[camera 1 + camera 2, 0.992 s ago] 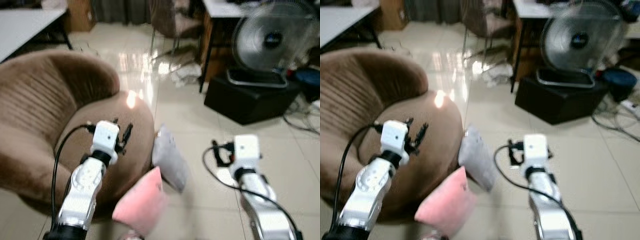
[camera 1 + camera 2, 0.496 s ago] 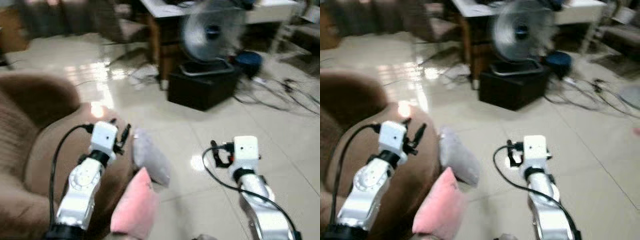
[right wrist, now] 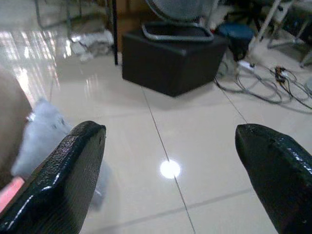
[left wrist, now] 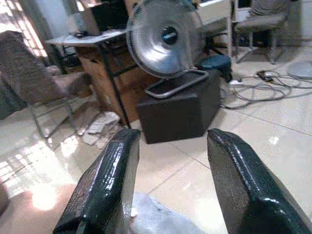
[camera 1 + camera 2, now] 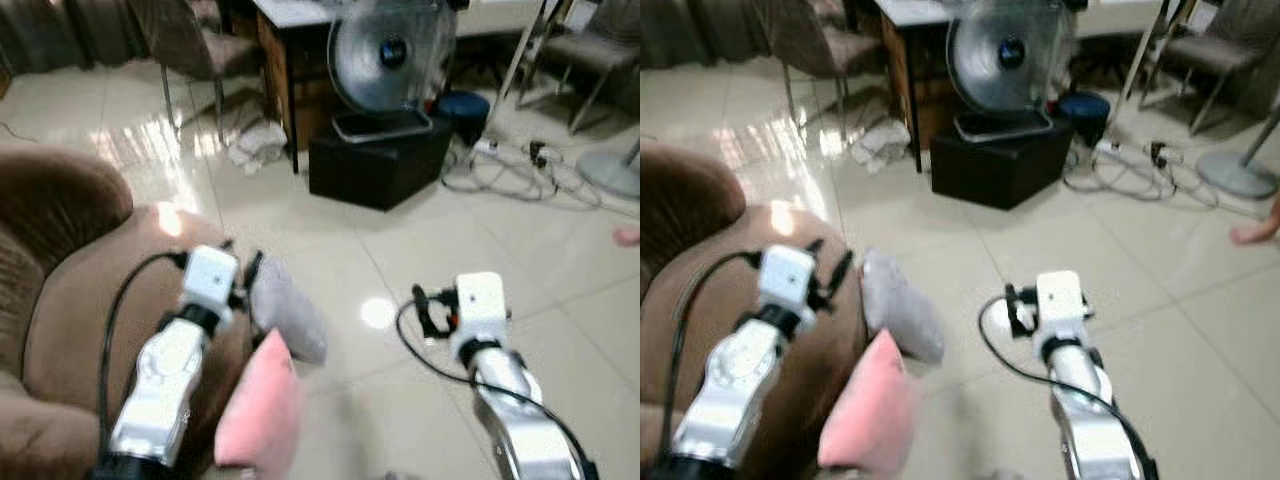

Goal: Move the pillow to the sofa from floor

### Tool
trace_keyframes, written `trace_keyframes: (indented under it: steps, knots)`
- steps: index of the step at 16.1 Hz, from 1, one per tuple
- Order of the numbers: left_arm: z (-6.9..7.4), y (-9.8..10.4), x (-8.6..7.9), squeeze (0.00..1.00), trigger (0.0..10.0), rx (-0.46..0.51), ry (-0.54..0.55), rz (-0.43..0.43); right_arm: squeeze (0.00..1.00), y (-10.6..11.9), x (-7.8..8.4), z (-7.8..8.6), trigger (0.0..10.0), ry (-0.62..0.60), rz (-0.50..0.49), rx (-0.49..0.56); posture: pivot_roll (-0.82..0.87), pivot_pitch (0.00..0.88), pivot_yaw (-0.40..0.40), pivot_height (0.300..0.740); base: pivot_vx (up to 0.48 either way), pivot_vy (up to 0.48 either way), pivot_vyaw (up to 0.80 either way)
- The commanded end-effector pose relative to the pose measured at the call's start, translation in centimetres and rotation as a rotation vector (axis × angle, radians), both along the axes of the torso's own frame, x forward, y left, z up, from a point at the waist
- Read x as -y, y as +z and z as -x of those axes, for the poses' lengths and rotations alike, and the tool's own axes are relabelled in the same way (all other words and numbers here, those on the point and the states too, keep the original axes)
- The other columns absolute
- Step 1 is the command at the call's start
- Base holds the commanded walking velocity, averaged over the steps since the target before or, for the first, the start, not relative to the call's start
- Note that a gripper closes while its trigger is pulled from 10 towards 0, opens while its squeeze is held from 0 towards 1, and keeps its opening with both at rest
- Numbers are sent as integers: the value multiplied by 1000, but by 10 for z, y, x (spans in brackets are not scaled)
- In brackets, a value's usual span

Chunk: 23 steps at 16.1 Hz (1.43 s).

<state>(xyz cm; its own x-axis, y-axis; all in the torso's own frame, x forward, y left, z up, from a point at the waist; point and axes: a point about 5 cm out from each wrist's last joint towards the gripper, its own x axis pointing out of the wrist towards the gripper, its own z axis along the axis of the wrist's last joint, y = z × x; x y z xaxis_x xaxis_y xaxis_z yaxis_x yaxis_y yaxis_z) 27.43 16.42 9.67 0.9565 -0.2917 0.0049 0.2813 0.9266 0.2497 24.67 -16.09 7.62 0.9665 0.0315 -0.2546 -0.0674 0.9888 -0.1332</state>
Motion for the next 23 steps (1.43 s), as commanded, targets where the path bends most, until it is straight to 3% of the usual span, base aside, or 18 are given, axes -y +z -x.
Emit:
trace_keyframes:
  steps: [1,4,18,23]
  knots:
    - [1,-2,-6,0,10000,-11,29,-21,0,1,-4,-1,10000,37,-13,-12,-42,45,35,735,0,0,0]
    - [2,-3,-6,0,10000,-20,34,-10,0,0,-6,5,10000,101,1,-25,-43,45,27,700,0,0,0]
    - [6,-5,5,0,10000,-61,7,-23,0,-4,-9,7,10000,137,15,-40,-45,33,27,570,0,0,0]
    - [1,-4,5,0,10000,-48,6,-49,0,-6,-8,6,10000,128,18,-39,-43,44,30,565,0,0,0]
